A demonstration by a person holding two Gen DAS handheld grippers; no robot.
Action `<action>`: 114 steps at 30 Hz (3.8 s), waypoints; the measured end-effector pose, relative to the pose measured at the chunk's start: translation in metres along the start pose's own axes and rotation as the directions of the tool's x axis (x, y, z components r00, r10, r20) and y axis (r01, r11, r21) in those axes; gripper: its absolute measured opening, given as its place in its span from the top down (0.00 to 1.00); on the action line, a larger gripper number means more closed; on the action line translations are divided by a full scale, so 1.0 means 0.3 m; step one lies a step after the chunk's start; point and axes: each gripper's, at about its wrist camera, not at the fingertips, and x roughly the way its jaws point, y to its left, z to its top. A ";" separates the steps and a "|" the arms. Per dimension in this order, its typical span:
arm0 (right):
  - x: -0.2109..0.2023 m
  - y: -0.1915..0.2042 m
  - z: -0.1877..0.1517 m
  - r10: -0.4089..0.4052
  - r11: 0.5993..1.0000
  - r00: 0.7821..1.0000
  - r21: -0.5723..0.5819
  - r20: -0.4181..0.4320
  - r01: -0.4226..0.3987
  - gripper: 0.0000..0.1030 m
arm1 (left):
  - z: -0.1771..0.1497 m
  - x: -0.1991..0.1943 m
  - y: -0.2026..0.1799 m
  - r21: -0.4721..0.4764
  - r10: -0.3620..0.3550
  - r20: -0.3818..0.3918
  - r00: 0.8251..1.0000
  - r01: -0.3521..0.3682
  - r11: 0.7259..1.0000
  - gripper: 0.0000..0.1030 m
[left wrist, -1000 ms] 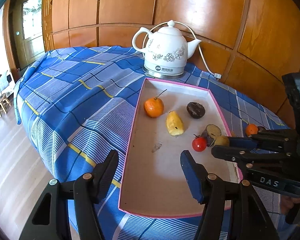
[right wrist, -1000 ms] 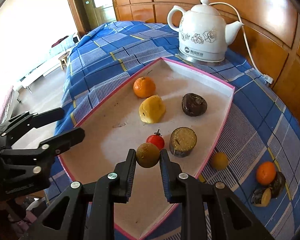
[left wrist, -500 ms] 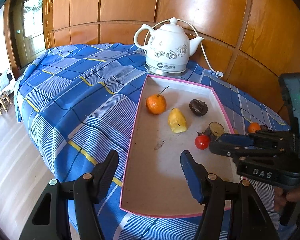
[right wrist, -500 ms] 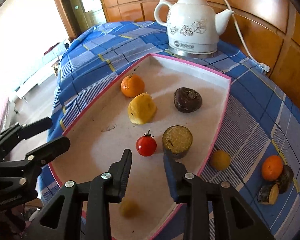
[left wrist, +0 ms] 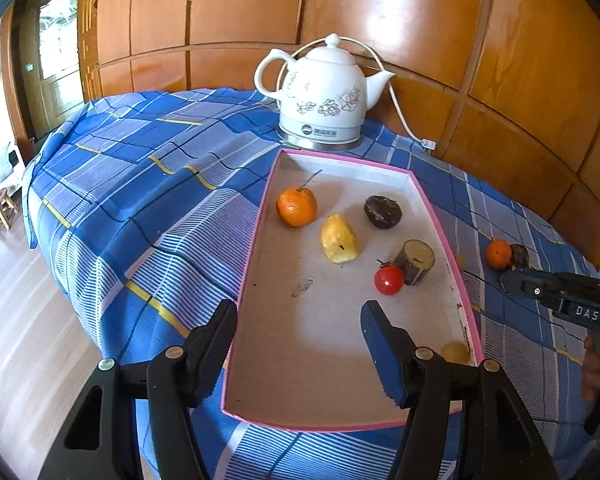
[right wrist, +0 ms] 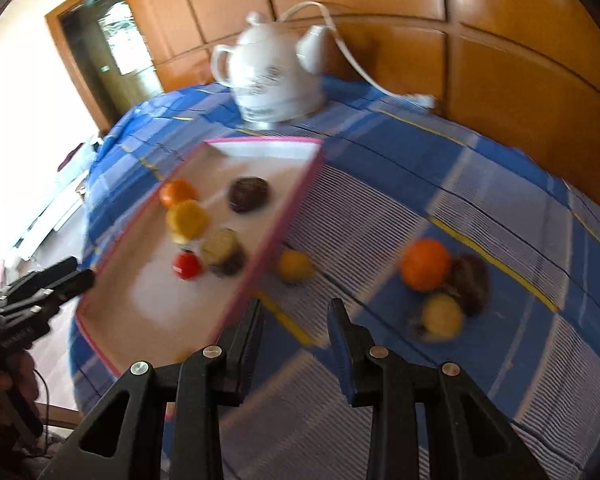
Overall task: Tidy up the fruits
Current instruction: 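Carry the small yellow fruit into the tray and open the right gripper, then reach the left gripper to the round cut slice on the cloth and grasp it, then lift the cut slice with the left gripper while the right gripper grasps the small yellow fruit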
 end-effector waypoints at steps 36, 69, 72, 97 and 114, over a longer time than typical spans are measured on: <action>0.114 0.015 -0.034 -0.002 0.951 0.981 -0.305 -0.192 -0.057 0.74 | 0.014 0.043 -0.090 0.069 -0.062 -0.053 0.997 0.066 0.995 0.37; -0.066 -0.303 -0.152 -0.088 0.984 0.959 -0.172 -0.269 0.042 0.44 | 0.075 0.311 -0.808 0.309 -0.352 -0.311 0.883 0.444 0.841 0.49; -0.102 -0.365 -0.138 -0.100 0.991 0.963 -0.114 -0.250 0.074 0.44 | 0.077 0.351 -0.852 0.313 -0.343 -0.325 0.881 0.442 0.840 0.49; -0.132 -0.439 -0.118 -0.085 0.995 0.977 0.025 -0.197 0.092 0.44 | -0.099 0.265 -0.740 0.319 -0.306 -0.267 0.914 0.383 0.867 0.65; -0.119 -0.310 -0.118 0.035 0.996 0.980 -0.070 -0.196 -0.050 0.44 | -0.145 0.262 -0.743 0.371 -0.287 -0.199 0.937 0.344 0.863 0.65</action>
